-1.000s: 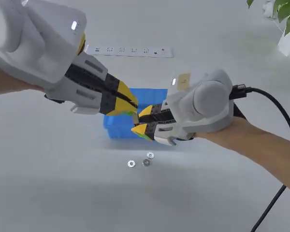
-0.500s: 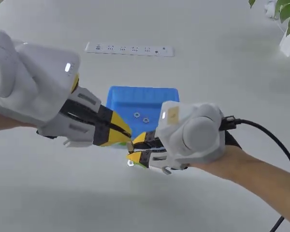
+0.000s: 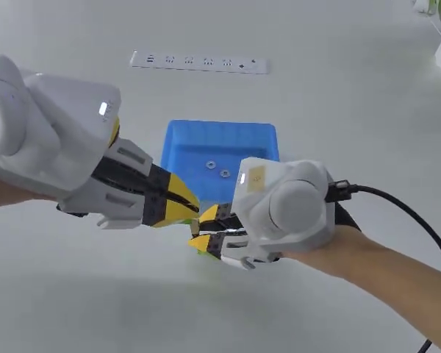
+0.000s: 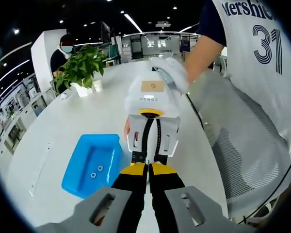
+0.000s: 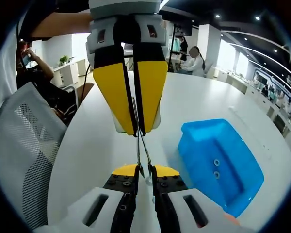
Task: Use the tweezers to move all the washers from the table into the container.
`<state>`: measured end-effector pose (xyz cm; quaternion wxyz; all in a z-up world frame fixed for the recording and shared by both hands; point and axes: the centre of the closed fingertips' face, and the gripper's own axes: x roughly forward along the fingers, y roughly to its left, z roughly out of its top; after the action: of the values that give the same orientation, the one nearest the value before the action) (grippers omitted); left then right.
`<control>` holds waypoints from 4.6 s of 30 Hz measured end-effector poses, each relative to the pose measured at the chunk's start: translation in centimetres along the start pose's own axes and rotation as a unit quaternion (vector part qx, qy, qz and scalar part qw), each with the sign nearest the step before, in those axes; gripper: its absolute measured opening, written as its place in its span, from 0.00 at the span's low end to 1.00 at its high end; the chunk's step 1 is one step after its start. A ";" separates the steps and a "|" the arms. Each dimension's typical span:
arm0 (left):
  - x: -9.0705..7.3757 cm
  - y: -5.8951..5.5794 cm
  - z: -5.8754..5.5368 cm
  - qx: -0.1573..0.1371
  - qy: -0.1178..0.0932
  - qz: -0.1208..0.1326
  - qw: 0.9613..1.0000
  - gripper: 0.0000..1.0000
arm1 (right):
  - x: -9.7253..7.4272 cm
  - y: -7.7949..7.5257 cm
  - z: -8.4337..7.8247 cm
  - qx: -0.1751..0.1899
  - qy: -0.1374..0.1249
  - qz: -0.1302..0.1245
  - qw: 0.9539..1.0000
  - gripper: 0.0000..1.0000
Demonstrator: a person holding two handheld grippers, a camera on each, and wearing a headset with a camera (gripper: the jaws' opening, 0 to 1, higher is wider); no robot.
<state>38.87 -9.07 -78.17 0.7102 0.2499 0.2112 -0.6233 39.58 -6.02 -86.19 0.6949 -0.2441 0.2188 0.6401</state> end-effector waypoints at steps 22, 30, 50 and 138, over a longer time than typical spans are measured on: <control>0.6 0.2 0.0 0.002 -0.001 0.000 1.000 0.05 | -0.4 0.1 -0.7 0.014 0.000 -0.004 1.000 0.13; 0.7 0.1 0.3 0.005 -0.005 0.001 1.000 0.05 | -0.2 -0.1 -0.5 0.013 -0.003 -0.003 1.000 0.13; 0.9 0.1 0.0 -0.005 -0.006 -0.001 1.000 0.05 | 0.0 -0.1 -1.1 0.023 0.004 -0.002 1.000 0.13; 2.2 10.9 2.0 0.038 -0.010 0.014 0.999 0.05 | -1.7 -11.2 -0.2 0.019 0.007 -0.072 0.997 0.12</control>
<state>49.93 -10.90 -76.94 0.7108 0.2730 0.1768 -0.6237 50.56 -8.17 -84.66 0.7423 -0.2502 0.2173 0.5825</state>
